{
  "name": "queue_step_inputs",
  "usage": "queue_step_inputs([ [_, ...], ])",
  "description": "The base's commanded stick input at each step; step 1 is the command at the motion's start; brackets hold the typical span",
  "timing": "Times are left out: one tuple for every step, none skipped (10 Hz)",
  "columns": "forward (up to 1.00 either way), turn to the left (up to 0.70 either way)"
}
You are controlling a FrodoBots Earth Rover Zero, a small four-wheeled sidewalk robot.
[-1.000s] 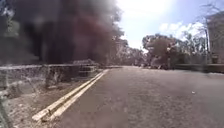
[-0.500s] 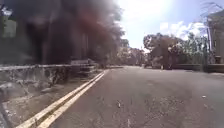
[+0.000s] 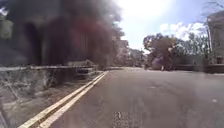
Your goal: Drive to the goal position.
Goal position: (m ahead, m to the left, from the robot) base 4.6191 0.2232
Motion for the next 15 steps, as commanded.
queue_step_inputs([
  [0.50,0.00],
  [0.50,0.00],
  [0.50,0.00],
  [0.50,0.00],
  [0.50,0.00],
  [0.50,0.00],
  [0.50,0.00],
  [0.50,0.00],
  [0.50,0.00],
  [0.50,0.00],
  [0.50,0.00],
  [0.50,0.00],
  [0.50,0.00],
  [0.50,0.00],
  [0.50,0.00],
])
